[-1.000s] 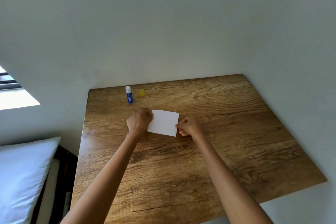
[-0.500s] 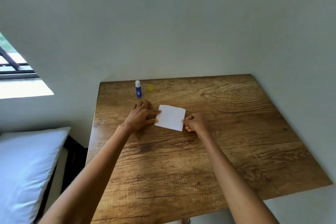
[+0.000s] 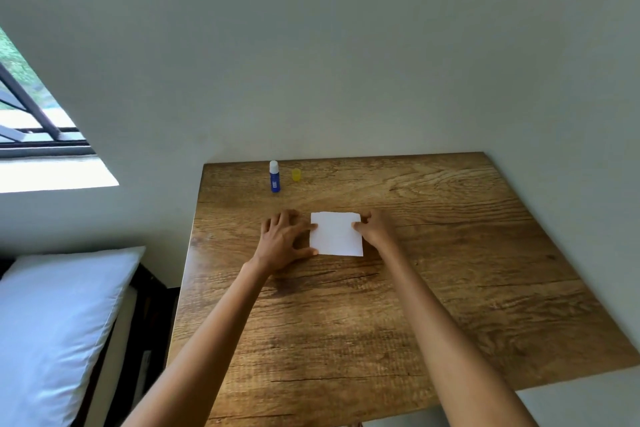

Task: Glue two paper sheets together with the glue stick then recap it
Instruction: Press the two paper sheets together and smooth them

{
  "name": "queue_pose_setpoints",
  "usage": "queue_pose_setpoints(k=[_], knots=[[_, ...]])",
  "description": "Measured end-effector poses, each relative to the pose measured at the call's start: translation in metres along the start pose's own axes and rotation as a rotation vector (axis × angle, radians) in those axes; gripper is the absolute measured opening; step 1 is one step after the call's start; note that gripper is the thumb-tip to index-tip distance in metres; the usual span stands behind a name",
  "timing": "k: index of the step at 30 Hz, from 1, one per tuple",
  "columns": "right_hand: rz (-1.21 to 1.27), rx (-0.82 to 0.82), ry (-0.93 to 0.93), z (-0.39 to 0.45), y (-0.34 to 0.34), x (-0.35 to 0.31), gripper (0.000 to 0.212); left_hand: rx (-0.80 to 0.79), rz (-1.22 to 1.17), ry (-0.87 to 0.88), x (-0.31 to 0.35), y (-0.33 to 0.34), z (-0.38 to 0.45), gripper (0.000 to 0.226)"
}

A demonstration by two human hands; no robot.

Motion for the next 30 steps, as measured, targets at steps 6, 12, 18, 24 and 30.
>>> queue_pose_setpoints(k=[6, 12, 18, 24, 30], knots=[[0.101, -0.026, 0.03, 0.013, 0.002, -0.006, 0.023, -0.012, -0.035, -0.01, 0.004, -0.003, -0.004, 0.06], [0.327, 0.019, -0.082, 0.008, 0.001, -0.017, 0.019, 0.023, -0.331, -0.084, 0.003, -0.012, -0.006, 0.05], [0.459, -0.005, -0.225, -0.002, -0.013, -0.045, 0.016, 0.036, -1.143, -0.364, 0.003, -0.042, 0.003, 0.046], [0.476, 0.226, -0.175, -0.008, -0.031, -0.057, 0.031, 0.115, -1.241, -0.323, 0.032, -0.056, 0.004, 0.001], [0.497, 0.23, -0.206, -0.004, -0.048, -0.049, 0.02, 0.16, -1.267, -0.332, 0.046, -0.059, 0.003, 0.002]])
Point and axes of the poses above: each hand's wrist, its own z-axis towards the middle knuckle, its own y-axis out of the palm, x = y × z, the point moved 9 cm from there along z, towards the middle knuckle, and after that the axes turned 15 degrees about -y, right-handed, at the moved point
